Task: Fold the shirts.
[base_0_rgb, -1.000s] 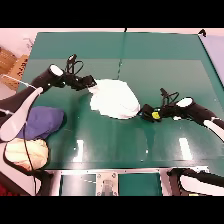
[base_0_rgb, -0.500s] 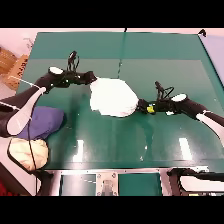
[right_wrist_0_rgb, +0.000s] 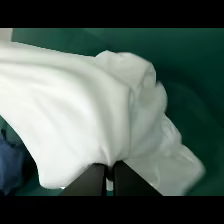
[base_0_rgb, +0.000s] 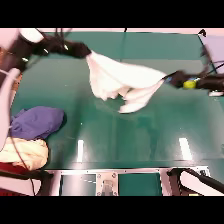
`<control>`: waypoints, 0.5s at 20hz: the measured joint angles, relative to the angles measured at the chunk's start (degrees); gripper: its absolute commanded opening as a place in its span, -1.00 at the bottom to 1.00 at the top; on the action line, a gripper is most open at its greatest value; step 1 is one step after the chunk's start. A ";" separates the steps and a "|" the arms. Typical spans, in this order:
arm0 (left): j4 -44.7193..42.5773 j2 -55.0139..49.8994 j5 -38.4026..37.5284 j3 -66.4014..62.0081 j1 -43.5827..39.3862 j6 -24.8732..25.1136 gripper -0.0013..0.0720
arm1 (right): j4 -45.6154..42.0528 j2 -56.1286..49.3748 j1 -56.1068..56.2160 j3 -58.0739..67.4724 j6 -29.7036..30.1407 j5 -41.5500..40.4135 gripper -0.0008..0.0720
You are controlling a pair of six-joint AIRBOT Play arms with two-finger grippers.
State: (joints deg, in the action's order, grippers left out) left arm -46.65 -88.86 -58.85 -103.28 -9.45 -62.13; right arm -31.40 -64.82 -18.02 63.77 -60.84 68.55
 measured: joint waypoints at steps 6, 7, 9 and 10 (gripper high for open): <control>-2.12 17.84 -2.12 -4.61 0.00 -0.70 -0.91 | 0.13 14.14 -6.14 15.61 -1.40 5.14 -0.93; -2.43 20.74 -2.23 -4.85 0.02 -0.76 -0.91 | 0.15 16.26 -6.47 17.75 -1.42 5.29 -0.93; -2.34 25.51 -2.32 -5.18 0.00 -0.76 -0.91 | 0.13 19.63 -6.88 20.96 -1.53 5.25 -0.93; -2.45 27.06 -2.71 -5.27 0.00 -0.76 -0.91 | 0.07 20.98 -7.02 22.10 -1.55 5.20 -0.93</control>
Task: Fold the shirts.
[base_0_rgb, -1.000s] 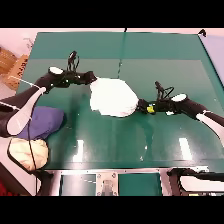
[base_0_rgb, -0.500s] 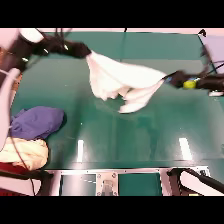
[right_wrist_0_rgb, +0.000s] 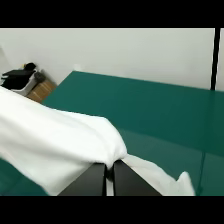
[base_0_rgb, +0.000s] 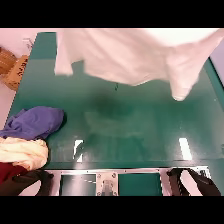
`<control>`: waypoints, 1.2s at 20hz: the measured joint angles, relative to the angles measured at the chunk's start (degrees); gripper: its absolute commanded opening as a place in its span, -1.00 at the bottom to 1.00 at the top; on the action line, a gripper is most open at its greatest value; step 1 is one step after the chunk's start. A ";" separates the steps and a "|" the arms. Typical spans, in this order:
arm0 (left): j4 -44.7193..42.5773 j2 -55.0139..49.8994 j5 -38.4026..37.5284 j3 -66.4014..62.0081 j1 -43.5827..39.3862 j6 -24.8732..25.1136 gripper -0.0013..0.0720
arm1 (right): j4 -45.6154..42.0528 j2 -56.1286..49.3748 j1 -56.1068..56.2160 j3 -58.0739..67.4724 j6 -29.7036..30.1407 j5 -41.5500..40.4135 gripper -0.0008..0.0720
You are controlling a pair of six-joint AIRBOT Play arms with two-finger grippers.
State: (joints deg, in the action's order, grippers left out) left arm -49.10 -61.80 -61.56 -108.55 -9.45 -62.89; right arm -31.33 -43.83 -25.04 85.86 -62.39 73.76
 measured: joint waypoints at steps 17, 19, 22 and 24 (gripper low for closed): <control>8.33 -18.03 3.58 40.70 -0.11 4.35 -0.91 | -0.52 -17.42 13.00 -37.59 4.02 -19.19 -0.93; 10.43 -22.51 5.88 42.51 -0.11 5.22 -0.91 | -0.57 -21.84 13.81 -38.73 4.26 -22.38 -0.92; 11.61 -26.23 9.60 43.39 -0.11 5.86 0.38 | -1.55 -24.04 11.19 -38.58 4.24 -23.50 -0.71; 11.63 -27.39 10.86 42.58 -0.02 6.08 0.38 | -3.91 -23.15 6.95 -37.97 2.21 -21.03 -0.43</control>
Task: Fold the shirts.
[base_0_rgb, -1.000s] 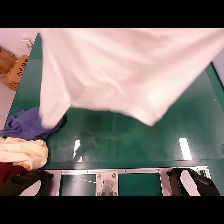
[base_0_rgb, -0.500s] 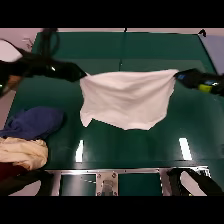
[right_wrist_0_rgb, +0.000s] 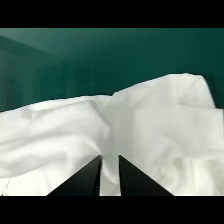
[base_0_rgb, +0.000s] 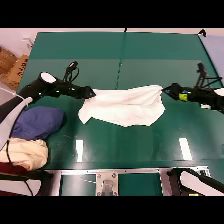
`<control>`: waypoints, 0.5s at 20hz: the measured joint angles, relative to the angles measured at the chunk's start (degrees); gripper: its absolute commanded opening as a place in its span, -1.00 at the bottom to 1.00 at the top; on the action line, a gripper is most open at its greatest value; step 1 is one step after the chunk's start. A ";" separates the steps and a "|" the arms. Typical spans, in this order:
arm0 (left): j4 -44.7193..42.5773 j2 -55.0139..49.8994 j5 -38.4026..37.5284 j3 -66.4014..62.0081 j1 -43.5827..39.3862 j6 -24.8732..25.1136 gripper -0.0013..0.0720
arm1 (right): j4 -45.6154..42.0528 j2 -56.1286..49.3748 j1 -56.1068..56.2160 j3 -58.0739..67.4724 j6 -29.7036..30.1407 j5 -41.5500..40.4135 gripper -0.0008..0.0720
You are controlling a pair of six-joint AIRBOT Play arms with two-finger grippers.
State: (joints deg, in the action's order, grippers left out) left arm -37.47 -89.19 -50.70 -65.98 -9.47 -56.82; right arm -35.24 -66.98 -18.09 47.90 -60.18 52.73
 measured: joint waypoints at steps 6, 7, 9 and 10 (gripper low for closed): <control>-5.11 -1.03 -0.52 -6.69 0.02 -1.44 0.38 | -9.44 10.69 -8.04 -8.00 -10.62 10.71 0.39; -6.60 -1.07 -0.90 -7.87 0.02 -2.27 0.38 | -9.73 12.70 -7.41 -11.02 -12.24 11.39 0.39; -9.64 -1.11 -1.40 -9.88 0.02 -3.74 0.38 | -8.04 15.80 -3.87 -17.97 -14.93 11.74 0.39; -11.26 -1.14 -1.62 -10.58 0.02 -4.44 0.38 | -6.16 16.68 -1.07 -21.31 -15.98 10.82 0.39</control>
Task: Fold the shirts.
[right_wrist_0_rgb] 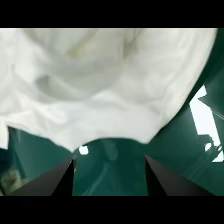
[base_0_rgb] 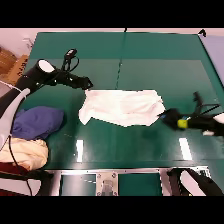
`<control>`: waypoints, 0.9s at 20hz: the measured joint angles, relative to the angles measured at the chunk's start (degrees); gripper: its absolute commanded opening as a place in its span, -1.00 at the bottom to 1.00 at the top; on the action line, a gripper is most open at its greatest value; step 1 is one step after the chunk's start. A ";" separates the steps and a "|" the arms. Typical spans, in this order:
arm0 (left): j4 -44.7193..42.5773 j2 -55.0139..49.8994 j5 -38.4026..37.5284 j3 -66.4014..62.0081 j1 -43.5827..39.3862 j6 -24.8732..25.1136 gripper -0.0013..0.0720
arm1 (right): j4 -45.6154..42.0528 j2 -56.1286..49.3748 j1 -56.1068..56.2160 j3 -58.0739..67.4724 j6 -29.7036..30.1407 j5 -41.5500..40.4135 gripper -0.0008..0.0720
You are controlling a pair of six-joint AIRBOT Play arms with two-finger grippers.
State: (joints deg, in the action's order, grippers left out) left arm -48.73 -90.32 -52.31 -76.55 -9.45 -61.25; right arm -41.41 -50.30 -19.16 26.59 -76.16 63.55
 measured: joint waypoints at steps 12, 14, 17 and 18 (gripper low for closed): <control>-6.29 -0.02 -4.76 -1.84 7.37 -5.99 0.38 | 21.35 -19.12 39.45 -0.61 -4.68 -29.68 0.36; -6.19 -0.02 -6.40 -1.84 9.18 -6.19 0.38 | 21.73 -23.74 41.22 3.61 -4.72 -30.80 0.10; -6.03 -0.02 -8.22 -1.84 10.64 -6.36 0.38 | 20.96 -28.09 42.32 7.78 -4.20 -31.98 -0.93; -5.88 -0.02 -8.63 -1.84 10.88 -6.34 0.38 | 20.76 -28.74 42.47 8.72 -3.39 -32.06 -0.93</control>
State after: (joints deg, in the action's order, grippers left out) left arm -54.61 -90.35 -60.95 -78.39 1.43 -67.59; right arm -20.64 -79.05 23.31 35.31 -79.55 31.48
